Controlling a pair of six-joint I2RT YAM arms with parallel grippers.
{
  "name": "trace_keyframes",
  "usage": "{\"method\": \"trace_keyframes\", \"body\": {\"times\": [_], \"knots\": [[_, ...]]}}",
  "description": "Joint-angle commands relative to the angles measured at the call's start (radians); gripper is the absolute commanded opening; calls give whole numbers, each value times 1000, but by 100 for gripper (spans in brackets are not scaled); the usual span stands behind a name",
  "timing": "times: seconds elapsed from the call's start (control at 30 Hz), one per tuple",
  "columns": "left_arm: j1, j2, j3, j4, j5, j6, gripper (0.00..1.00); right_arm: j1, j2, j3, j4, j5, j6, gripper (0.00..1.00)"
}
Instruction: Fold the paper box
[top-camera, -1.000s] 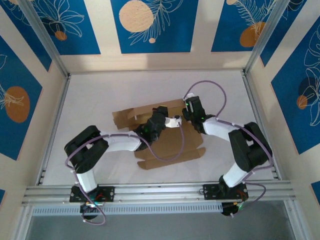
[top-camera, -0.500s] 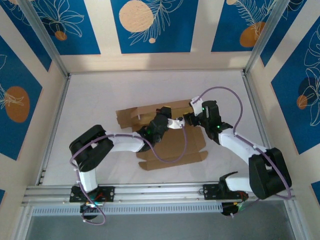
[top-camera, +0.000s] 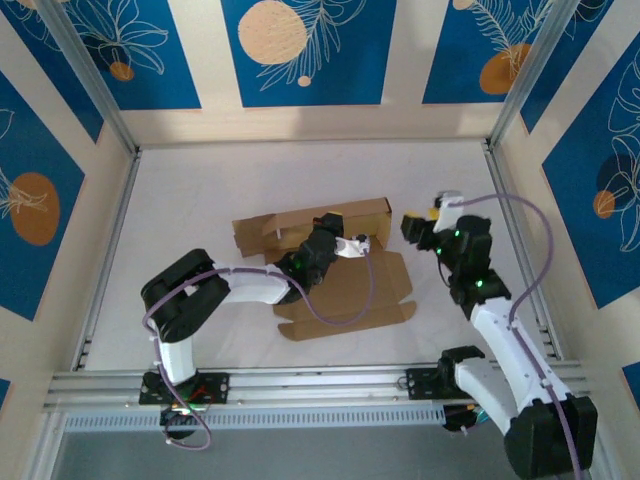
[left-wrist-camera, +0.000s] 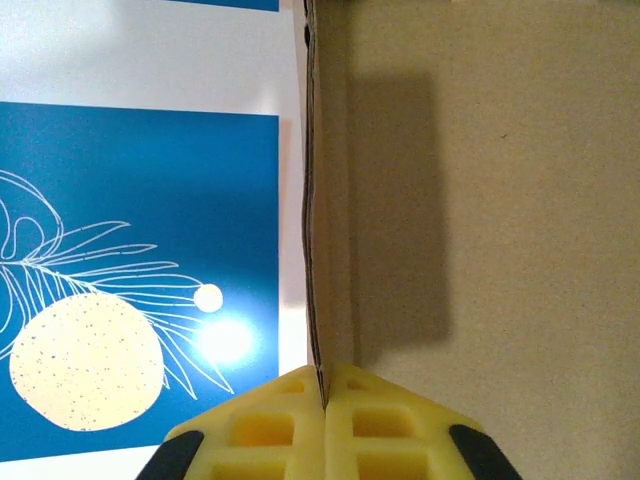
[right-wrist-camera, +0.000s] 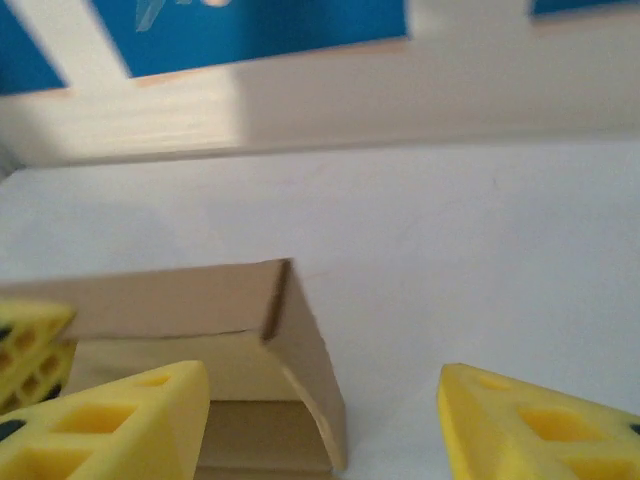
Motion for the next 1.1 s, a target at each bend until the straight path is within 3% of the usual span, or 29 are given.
{"method": "trace_keyframes", "body": {"times": [0.0, 0.1, 0.27, 0.5, 0.9, 1.07], "knots": [[0, 23, 7, -15, 5, 17, 0, -74, 212, 251, -316, -146, 195, 60], [-1, 20, 2, -18, 5, 19, 0, -63, 351, 361, -402, -195, 216, 59], [-7, 26, 3, -24, 2, 22, 0, -37, 423, 396, -384, -343, 274, 65], [-13, 44, 2, -13, -3, 37, 0, -17, 507, 412, -388, -326, 288, 63], [-29, 51, 3, -8, -20, 45, 0, 19, 546, 341, -358, -265, 276, 48], [-32, 46, 0, -23, -25, 26, 0, 15, 511, 335, -345, -278, 296, 55]]}}
